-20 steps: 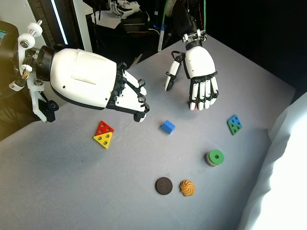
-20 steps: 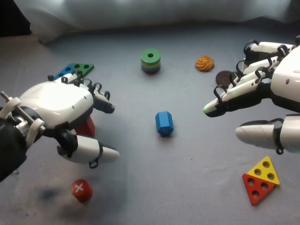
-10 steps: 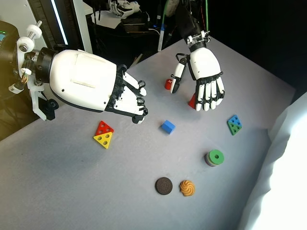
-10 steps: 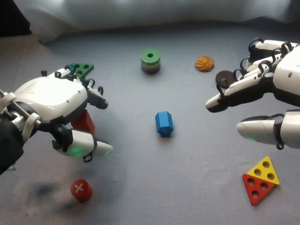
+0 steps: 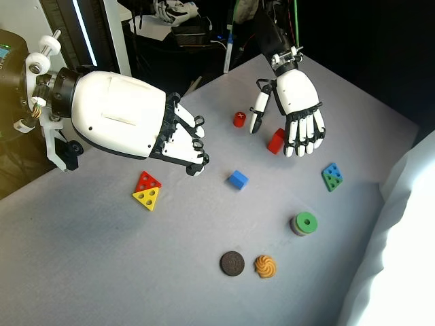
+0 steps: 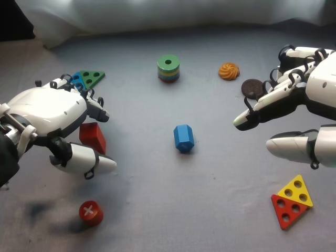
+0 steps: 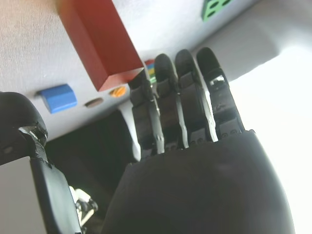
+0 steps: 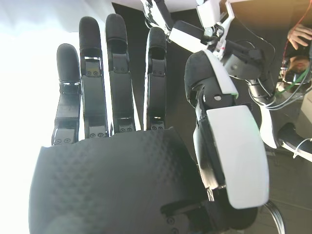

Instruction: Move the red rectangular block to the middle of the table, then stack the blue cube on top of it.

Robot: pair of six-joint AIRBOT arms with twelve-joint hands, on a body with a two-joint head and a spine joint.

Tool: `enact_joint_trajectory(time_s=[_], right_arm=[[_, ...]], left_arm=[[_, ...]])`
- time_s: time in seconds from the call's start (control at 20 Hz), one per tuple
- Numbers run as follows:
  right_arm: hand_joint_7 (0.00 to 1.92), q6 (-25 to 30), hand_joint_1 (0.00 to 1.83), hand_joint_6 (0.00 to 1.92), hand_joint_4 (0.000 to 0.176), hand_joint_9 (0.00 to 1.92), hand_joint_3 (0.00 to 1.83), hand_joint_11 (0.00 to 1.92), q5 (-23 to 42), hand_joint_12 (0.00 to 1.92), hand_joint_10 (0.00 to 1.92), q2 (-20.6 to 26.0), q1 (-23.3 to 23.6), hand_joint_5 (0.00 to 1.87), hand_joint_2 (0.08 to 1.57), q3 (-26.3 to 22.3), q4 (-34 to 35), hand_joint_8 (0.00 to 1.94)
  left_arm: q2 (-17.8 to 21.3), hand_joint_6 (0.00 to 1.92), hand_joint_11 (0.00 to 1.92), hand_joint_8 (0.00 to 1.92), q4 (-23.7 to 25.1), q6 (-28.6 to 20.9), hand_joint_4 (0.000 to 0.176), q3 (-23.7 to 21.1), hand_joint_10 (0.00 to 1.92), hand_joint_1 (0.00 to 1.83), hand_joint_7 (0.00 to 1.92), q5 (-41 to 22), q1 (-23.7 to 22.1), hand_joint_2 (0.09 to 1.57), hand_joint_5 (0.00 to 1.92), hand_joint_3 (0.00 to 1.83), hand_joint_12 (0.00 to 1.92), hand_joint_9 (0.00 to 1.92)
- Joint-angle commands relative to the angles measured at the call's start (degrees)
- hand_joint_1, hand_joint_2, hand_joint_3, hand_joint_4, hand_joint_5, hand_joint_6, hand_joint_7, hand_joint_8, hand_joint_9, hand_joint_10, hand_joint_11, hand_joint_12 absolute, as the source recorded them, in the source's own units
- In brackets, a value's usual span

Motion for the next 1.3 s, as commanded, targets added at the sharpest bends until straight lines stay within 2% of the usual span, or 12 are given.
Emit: enact_joint_trajectory(time_s=[0.0,0.45,0.75,0.95,1.0,1.25], right_arm=[[0.75,0.22,0.32,0.02,0.000,0.53,0.00,0.05,6.41,1.40,0.43,0.48,0.60,0.66,1.33,-0.18,0.29,0.02],[0.77,0.22,0.31,0.02,0.000,0.54,0.00,0.08,6.30,1.39,0.46,0.48,0.60,0.67,1.33,-0.36,0.29,0.01],[0.77,0.42,0.34,0.02,0.000,0.53,0.00,0.08,5.67,1.38,0.47,0.47,0.59,0.68,1.32,-0.36,0.33,0.01],[0.78,0.41,0.33,0.01,0.000,0.54,0.00,0.08,5.54,1.39,0.48,0.45,0.57,0.68,1.32,-0.36,0.33,0.01],[0.79,0.41,0.34,0.02,0.000,0.55,0.00,0.10,5.54,1.39,0.48,0.45,0.57,0.69,1.32,-0.36,0.33,0.01],[0.81,0.41,0.33,0.02,0.000,0.57,0.00,0.11,5.47,1.38,0.49,0.44,0.57,0.71,1.32,-0.36,0.33,0.02]], left_arm=[[0.48,0.00,0.00,0.00,1.64,-0.18,0.000,0.34,0.00,0.63,0.45,-5.38,-0.03,0.90,0.66,0.00,0.77,0.32],[0.03,0.01,0.00,0.01,1.64,-0.83,0.000,2.03,0.01,0.61,0.48,-5.37,0.90,0.98,0.69,0.02,0.83,0.34],[-0.96,0.02,0.00,0.00,1.64,-1.25,0.000,2.64,0.00,0.62,0.49,-5.39,1.74,1.03,0.74,0.02,0.79,0.33],[-1.72,0.02,0.00,0.00,2.42,-2.13,0.011,3.59,0.00,0.60,0.49,-5.39,2.13,1.04,0.76,0.01,0.71,0.31],[-1.79,0.01,0.00,0.01,2.46,-2.22,0.000,3.74,0.01,0.60,0.51,-5.39,2.22,1.05,0.77,0.01,0.72,0.32],[-1.90,0.01,0.00,0.00,2.52,-2.51,0.000,4.28,0.00,0.61,0.50,-5.40,2.45,1.04,0.79,0.00,0.75,0.32]])
